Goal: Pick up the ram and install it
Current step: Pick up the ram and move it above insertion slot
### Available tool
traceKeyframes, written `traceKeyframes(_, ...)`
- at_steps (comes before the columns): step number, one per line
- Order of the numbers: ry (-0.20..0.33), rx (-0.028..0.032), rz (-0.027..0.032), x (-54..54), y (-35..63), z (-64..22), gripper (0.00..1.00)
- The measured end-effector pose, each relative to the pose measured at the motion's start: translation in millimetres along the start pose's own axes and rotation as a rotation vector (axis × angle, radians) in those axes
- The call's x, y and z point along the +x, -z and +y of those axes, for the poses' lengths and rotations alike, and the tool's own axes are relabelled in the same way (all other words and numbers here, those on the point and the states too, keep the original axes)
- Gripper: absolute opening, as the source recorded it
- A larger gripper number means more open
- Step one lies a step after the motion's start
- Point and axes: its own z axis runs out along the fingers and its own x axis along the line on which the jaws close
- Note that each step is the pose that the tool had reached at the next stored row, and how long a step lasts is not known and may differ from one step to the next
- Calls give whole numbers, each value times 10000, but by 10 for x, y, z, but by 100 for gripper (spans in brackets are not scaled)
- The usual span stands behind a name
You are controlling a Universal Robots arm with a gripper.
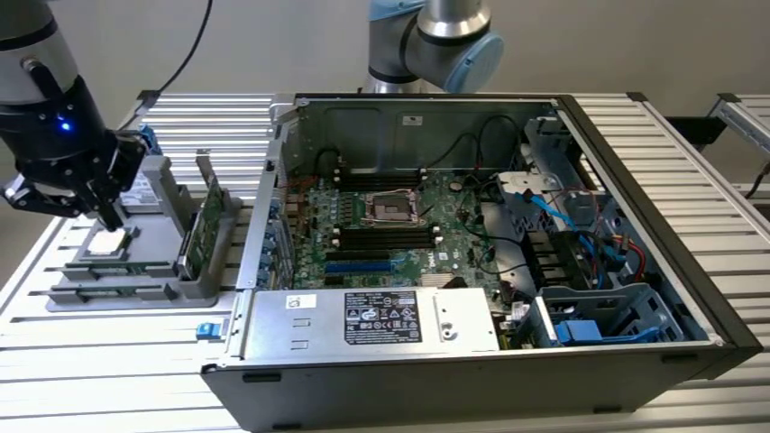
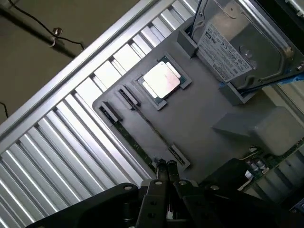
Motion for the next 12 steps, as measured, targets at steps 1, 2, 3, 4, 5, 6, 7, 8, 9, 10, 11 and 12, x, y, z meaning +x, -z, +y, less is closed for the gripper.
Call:
traceKeyframes(1, 191, 8, 15, -1, -13, -1, 10)
traceKeyframes(2, 374, 16, 31, -1, -22, -2, 10)
traceKeyframes(3, 554, 24, 45, -2, -32, -3, 10)
traceKeyframes(4, 732, 32, 60, -2, -42, -4, 10)
traceKeyframes(5, 917, 38, 76, -2, -55, -4, 10)
traceKeyframes(6, 1094, 44, 89, -3, -72, -6, 10)
traceKeyframes(7, 1255, 47, 97, -2, -91, -5, 10)
traceKeyframes(8, 1380, 49, 102, 1, -110, -1, 10)
traceKeyframes(9, 1510, 51, 107, 4, -129, 1, 10)
traceKeyframes(10, 1648, 55, 117, 5, -145, 1, 10)
traceKeyframes(11, 1834, 62, 134, 5, -154, -1, 10)
traceKeyframes(12, 2002, 69, 147, 4, -161, -1, 10)
